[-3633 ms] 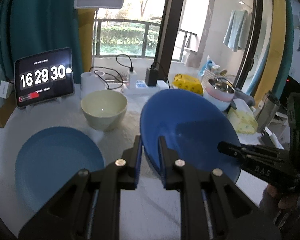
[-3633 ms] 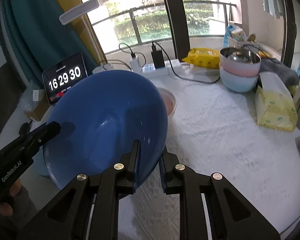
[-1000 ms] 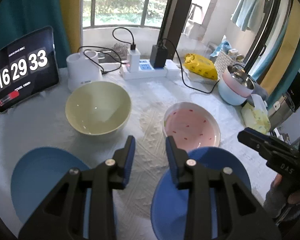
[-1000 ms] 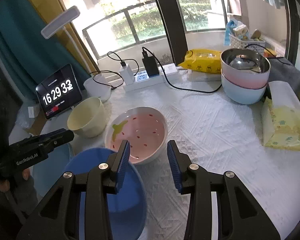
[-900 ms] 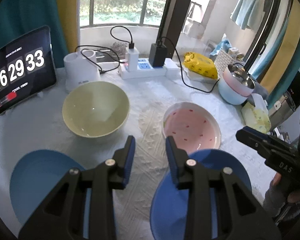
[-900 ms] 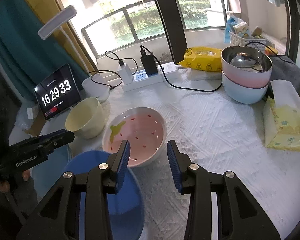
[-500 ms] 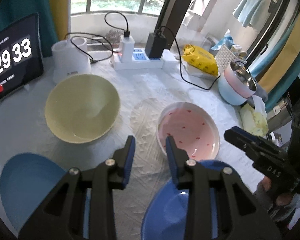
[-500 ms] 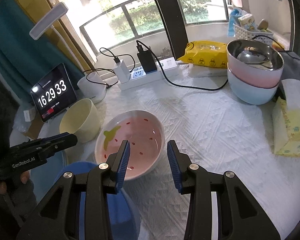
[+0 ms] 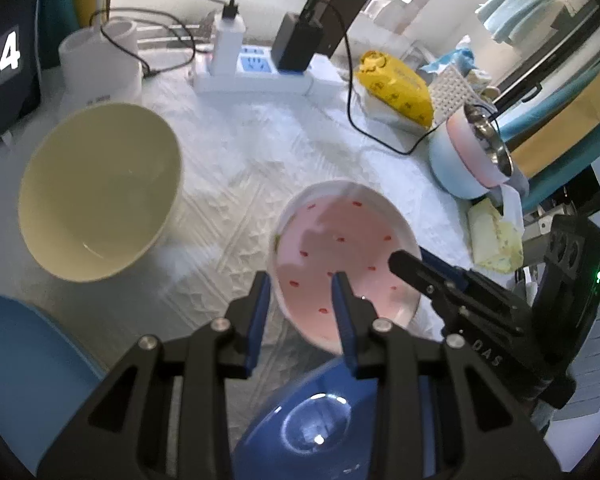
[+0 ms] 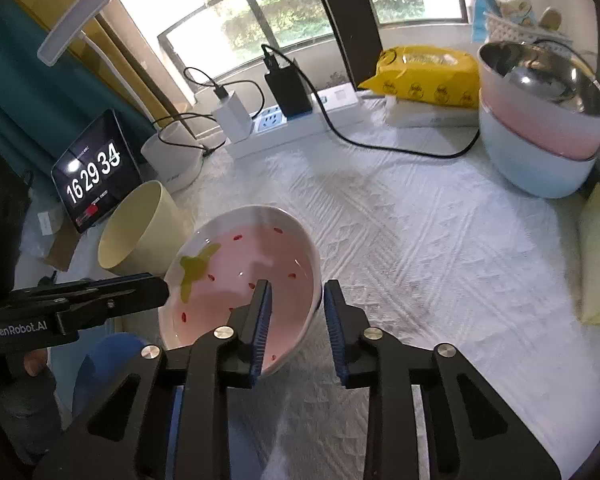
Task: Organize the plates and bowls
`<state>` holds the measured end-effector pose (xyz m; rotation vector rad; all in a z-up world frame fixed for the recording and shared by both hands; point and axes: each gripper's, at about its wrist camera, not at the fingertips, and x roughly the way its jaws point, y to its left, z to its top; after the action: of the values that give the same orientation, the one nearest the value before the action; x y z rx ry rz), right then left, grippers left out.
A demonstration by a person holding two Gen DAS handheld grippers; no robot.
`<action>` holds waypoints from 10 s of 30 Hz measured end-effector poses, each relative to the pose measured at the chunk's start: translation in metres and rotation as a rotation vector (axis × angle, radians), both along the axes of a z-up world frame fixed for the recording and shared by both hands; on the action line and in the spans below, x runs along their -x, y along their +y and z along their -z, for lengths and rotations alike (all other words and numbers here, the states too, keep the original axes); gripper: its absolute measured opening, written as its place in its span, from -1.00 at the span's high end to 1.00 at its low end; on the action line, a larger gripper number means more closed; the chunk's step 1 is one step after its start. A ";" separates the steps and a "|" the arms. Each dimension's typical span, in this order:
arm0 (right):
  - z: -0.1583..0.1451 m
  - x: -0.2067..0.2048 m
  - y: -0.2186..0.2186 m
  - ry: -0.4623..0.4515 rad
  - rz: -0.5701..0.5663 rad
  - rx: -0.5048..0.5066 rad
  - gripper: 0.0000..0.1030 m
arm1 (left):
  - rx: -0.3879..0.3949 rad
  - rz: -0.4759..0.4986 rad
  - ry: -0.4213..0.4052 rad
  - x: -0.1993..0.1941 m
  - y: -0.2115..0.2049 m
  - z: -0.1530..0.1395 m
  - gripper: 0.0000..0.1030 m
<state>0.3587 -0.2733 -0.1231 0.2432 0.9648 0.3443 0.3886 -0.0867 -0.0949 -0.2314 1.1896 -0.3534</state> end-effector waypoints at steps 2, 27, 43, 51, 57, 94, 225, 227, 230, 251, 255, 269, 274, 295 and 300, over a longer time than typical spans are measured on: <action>0.003 -0.003 0.000 0.005 -0.003 -0.004 0.53 | -0.009 0.000 0.005 -0.003 -0.002 0.002 0.36; 0.016 -0.011 -0.005 -0.010 -0.022 -0.046 0.66 | -0.165 0.010 0.007 -0.010 -0.025 0.021 0.49; 0.001 -0.007 -0.010 -0.101 0.020 0.015 0.82 | -0.170 0.034 -0.094 0.002 -0.037 0.007 0.59; -0.022 -0.005 -0.011 -0.161 0.032 0.038 0.83 | -0.140 0.031 -0.182 0.010 -0.037 -0.011 0.59; -0.043 0.002 -0.011 -0.216 0.036 0.056 0.84 | -0.139 0.026 -0.278 0.021 -0.036 -0.032 0.59; -0.096 0.083 0.019 -0.296 0.020 0.061 0.84 | -0.104 -0.018 -0.429 0.108 -0.002 -0.080 0.59; -0.060 0.114 0.054 -0.194 -0.075 0.177 0.32 | -0.293 -0.072 -0.437 0.167 0.021 -0.038 0.25; -0.061 0.113 0.055 -0.194 -0.076 0.179 0.32 | -0.283 -0.086 -0.431 0.164 0.026 -0.038 0.20; -0.064 0.110 0.057 -0.194 -0.076 0.179 0.32 | -0.269 -0.113 -0.432 0.160 0.035 -0.040 0.15; -0.066 0.067 0.099 -0.159 -0.141 0.191 0.32 | -0.277 -0.236 -0.411 0.108 0.099 -0.040 0.14; -0.059 0.057 0.110 -0.124 -0.154 0.196 0.32 | -0.277 -0.242 -0.399 0.101 0.105 -0.036 0.14; -0.045 0.016 0.135 -0.016 -0.159 0.182 0.32 | -0.230 -0.295 -0.328 0.060 0.132 -0.027 0.14; -0.040 -0.007 0.134 0.058 -0.121 0.125 0.32 | -0.200 -0.299 -0.286 0.045 0.136 -0.022 0.14; -0.011 -0.070 0.160 0.199 -0.096 0.082 0.32 | -0.198 -0.309 -0.176 0.003 0.141 0.005 0.14; -0.007 -0.079 0.168 0.191 -0.105 0.113 0.37 | -0.196 -0.306 -0.158 -0.005 0.140 0.011 0.14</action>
<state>0.4374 -0.1057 -0.1160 0.1240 1.1841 0.3662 0.3936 0.0532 -0.1058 -0.2069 1.0063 0.0135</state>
